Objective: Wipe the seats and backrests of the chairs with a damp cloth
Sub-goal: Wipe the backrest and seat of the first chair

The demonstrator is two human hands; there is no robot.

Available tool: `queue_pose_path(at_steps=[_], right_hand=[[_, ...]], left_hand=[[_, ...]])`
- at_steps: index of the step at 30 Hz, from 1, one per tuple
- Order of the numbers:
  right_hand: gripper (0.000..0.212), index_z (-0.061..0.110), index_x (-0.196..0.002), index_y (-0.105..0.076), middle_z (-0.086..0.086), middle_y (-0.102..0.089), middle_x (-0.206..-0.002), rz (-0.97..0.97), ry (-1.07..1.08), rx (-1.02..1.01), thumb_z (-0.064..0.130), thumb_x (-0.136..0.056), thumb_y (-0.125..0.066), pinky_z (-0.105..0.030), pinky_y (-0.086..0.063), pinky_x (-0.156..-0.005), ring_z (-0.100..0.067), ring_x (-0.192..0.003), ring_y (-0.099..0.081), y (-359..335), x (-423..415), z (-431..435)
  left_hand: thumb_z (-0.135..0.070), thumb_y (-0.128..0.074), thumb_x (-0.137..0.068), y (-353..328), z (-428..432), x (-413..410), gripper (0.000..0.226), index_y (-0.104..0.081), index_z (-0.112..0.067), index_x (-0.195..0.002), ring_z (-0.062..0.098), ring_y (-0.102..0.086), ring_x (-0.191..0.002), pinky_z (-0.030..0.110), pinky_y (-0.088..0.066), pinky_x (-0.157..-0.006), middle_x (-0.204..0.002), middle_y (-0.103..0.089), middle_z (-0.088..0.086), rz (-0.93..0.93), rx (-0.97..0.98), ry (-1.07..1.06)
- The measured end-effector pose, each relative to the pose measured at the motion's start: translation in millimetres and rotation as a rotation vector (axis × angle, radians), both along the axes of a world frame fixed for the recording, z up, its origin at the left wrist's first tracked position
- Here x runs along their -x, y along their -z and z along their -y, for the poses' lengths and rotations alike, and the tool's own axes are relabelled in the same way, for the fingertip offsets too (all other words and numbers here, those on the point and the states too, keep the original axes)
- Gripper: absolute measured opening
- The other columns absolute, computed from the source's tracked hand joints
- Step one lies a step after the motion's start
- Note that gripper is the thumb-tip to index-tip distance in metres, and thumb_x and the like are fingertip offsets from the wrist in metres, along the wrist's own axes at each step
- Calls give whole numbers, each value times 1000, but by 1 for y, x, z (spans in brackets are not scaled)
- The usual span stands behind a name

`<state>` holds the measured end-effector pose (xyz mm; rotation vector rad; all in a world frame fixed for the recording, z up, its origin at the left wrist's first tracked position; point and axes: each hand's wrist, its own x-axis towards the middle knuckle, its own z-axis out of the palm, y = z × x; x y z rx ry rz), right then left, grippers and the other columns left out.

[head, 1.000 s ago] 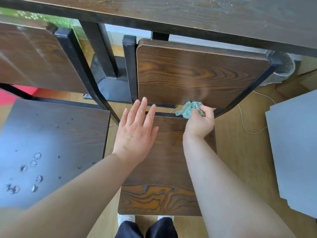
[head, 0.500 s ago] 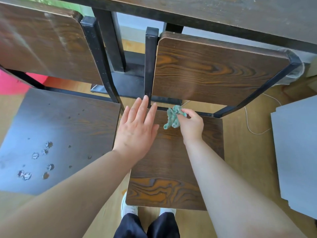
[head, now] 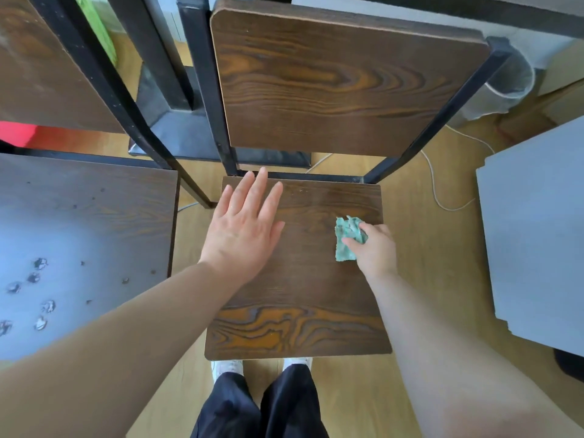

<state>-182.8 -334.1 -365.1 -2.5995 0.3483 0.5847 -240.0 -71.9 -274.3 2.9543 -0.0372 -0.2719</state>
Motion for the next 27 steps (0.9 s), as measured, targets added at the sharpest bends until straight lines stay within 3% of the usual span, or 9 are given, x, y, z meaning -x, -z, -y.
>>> queue_pose_path(at_steps=[4,9,13,16,20,27], right_hand=[[67,21,-147,-43,-1,-41,-130,44,-217,79,33,-88,-72,-34,-45,-103,-20,-117,-47,11,12,1],[44,18,-140,-54,-2,-50,-128,166,-337,147,18,-97,-59,-34,-50,-96,-22,-112,-50,13,16,3],[30,17,-127,-65,10,-54,-108,153,14,-104,14,-98,-56,-14,-46,-82,-16,-102,-59,8,1,0],[33,16,-130,-64,1,-53,-116,273,192,-111,13,-98,-58,-28,-53,-91,-18,-104,-60,0,-21,3],[35,16,-135,-59,-5,-53,-121,318,307,-21,18,-101,-54,-15,-42,-82,-17,-108,-59,-6,-57,1],[36,13,-133,-61,-5,-53,-124,233,277,59,24,-100,-56,-15,-43,-74,-20,-112,-62,13,-70,-46]], left_hand=[[-43,-33,-105,6,10,-7,62,-14,-19,-158,28,-1,-153,48,-7,-124,-167,-4,9,-32,-1,22],[-43,-32,-105,14,23,-16,62,-12,-19,-159,27,0,-153,47,-6,-124,-167,-2,9,-63,-5,17],[-44,-27,-106,21,27,-20,62,-5,-21,-159,26,5,-153,46,-4,-124,-167,3,8,-94,-16,7],[-44,-25,-106,29,24,-20,62,-4,-20,-159,26,5,-153,46,-4,-125,-167,4,8,-127,-30,-12],[-44,-26,-105,39,16,-18,63,-5,-20,-159,26,4,-153,46,-6,-125,-167,3,8,-155,-44,-34],[-45,-24,-106,56,-6,-11,63,-2,-21,-159,26,6,-153,46,-5,-125,-167,5,8,-182,-52,-106]])
